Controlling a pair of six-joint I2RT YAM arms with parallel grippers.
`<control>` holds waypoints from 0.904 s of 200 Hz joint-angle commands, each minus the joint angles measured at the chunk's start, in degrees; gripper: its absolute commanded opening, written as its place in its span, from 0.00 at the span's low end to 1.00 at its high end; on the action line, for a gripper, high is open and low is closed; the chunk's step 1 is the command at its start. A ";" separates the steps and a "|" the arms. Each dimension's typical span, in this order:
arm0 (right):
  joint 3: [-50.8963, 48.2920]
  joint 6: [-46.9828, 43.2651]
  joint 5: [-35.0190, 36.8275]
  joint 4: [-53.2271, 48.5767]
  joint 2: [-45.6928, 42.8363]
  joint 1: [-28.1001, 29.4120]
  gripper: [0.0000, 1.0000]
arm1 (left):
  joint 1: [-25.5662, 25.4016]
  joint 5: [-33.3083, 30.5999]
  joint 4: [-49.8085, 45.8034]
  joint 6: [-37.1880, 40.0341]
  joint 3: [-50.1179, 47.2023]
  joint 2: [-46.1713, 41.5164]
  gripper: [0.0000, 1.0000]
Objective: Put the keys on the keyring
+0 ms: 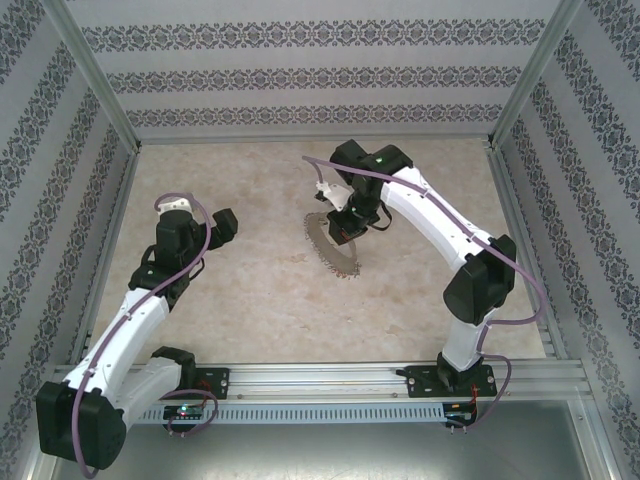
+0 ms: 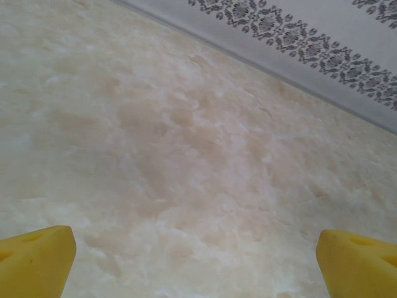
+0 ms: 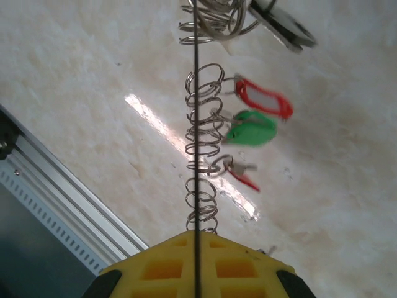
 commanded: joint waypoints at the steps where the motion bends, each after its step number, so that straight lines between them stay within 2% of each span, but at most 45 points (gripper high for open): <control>1: -0.43 3.61 -7.73 6.84 0.91 2.24 0.00 | 0.84 -4.55 -2.75 0.30 -1.41 -1.07 1.00; 26: -0.26 6.76 -12.82 10.90 2.96 2.78 0.00 | 0.86 -3.39 -0.48 1.79 -2.92 -2.09 1.00; 56: -1.04 7.99 -13.31 12.11 5.99 1.02 0.00 | 0.93 -3.44 -0.41 2.20 -2.95 -1.66 1.00; 119: -14.55 10.57 -11.71 19.07 9.43 -9.70 0.05 | 1.10 -4.96 -0.12 0.72 -3.47 1.26 1.00; 181: -19.76 8.97 -11.79 21.46 13.14 -19.01 0.21 | 1.11 -4.29 0.48 3.92 -2.64 3.32 1.00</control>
